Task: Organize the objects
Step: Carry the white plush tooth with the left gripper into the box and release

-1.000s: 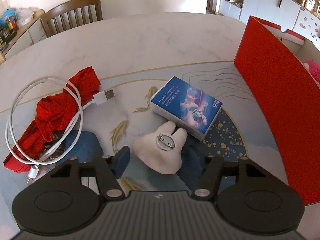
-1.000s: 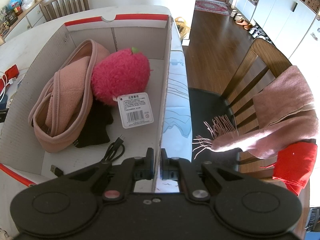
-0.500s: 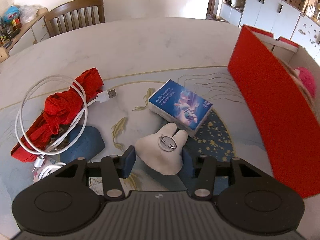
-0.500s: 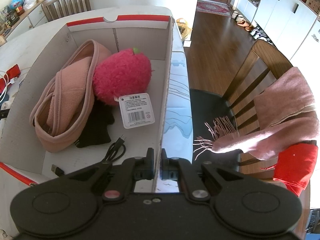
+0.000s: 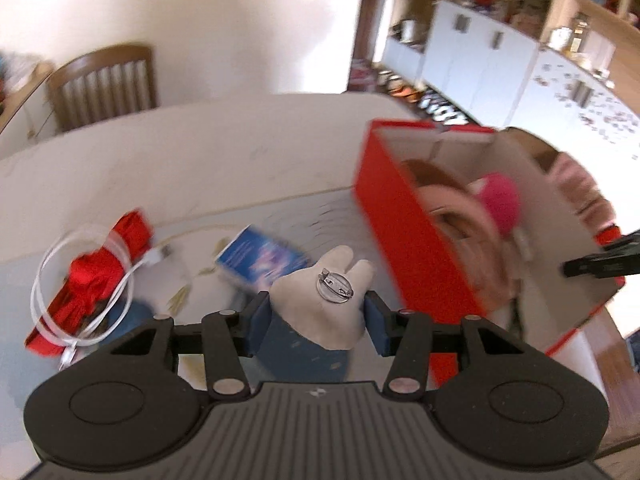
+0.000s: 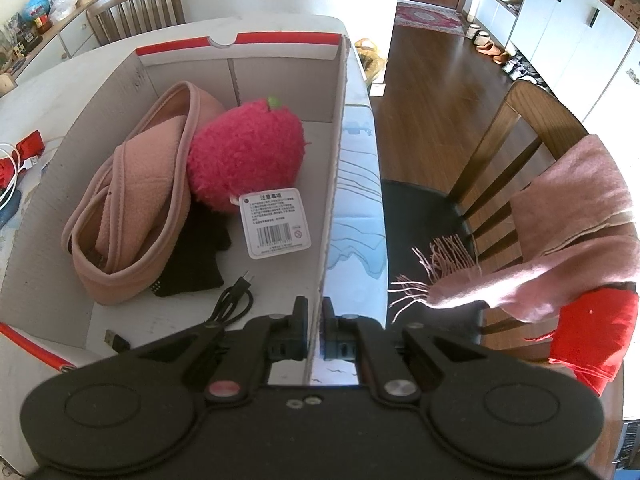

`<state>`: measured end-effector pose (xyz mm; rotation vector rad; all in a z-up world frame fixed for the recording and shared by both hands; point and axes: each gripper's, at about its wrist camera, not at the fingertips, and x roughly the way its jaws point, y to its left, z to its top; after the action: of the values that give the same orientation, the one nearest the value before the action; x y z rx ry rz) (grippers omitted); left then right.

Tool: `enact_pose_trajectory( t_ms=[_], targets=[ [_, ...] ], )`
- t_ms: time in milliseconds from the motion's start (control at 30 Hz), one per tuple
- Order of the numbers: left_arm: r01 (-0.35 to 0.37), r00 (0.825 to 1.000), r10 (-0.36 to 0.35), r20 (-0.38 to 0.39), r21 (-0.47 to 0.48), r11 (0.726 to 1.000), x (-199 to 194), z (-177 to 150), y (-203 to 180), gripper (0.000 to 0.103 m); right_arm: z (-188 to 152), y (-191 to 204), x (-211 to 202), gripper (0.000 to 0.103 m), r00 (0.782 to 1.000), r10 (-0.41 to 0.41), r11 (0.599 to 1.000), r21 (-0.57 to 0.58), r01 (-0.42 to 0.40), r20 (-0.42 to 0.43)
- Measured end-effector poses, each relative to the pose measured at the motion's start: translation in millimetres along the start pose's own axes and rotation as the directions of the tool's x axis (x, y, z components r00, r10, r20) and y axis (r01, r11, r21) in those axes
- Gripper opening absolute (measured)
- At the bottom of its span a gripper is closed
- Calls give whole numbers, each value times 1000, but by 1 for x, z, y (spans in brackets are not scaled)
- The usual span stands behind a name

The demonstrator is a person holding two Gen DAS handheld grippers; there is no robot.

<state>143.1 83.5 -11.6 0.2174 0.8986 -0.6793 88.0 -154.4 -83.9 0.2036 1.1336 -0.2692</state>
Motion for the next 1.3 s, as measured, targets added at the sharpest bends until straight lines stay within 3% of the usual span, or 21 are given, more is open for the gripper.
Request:
enact_pose_trajectory(
  t_ms=[333,700,1000,1300],
  targets=[
    [123,992,-128,22,150,981,-13,28,-65,49,-1,0,0,5,1000,-1,1000,-6,1,1],
    [265,964,-245,-106,274,924,24,34,-137,49,-1,-2,0,5,1000,11,1000,1,-11,6],
    [318,941,-254,-225,329,889,66,37,-176,49,-1,-2,-1,5,1000,12,1000,1,-12,10],
    [315,921,-201,-333,335,888,107,34,-188,49,-1,-1,-1,5,1000,11,1000,-1,-11,12]
  ],
)
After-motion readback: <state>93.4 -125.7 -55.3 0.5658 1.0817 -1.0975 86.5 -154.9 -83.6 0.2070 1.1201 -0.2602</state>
